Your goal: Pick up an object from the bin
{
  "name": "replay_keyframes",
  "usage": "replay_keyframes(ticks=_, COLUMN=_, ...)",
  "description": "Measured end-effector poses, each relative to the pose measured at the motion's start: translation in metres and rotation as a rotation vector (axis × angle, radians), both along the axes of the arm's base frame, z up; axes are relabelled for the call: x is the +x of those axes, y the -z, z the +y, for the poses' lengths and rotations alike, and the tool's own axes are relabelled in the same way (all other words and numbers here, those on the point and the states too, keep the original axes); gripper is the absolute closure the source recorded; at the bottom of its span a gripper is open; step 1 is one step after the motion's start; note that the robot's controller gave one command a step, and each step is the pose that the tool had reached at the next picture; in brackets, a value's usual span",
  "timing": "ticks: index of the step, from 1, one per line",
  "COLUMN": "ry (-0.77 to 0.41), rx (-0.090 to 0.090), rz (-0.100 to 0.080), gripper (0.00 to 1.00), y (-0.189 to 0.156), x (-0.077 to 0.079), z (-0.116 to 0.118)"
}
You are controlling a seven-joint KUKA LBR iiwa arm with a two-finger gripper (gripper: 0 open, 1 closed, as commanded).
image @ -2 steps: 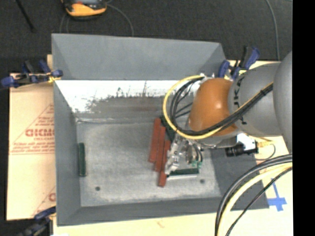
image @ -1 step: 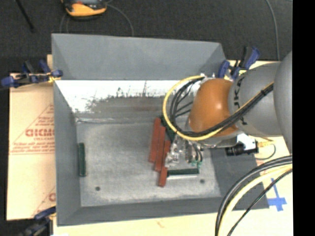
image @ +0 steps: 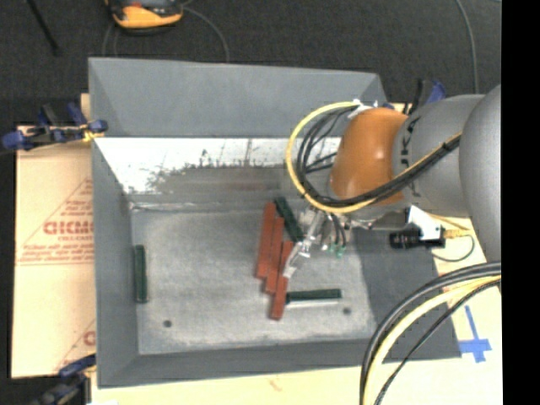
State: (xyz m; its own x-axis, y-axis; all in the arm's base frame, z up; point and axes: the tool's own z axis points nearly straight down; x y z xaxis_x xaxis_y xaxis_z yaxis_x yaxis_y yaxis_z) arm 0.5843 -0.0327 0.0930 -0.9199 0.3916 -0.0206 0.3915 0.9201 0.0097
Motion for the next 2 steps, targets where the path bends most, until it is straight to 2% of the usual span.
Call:
replay_keyframes(ticks=1, ry=0.000, rx=0.000, rz=0.000, gripper=0.00, y=0.000, x=0.000, z=0.000)
replay_keyframes(ticks=2, ry=0.111, rx=-0.003, rz=0.039, gripper=1.00, y=0.008, x=0.039, z=0.006)
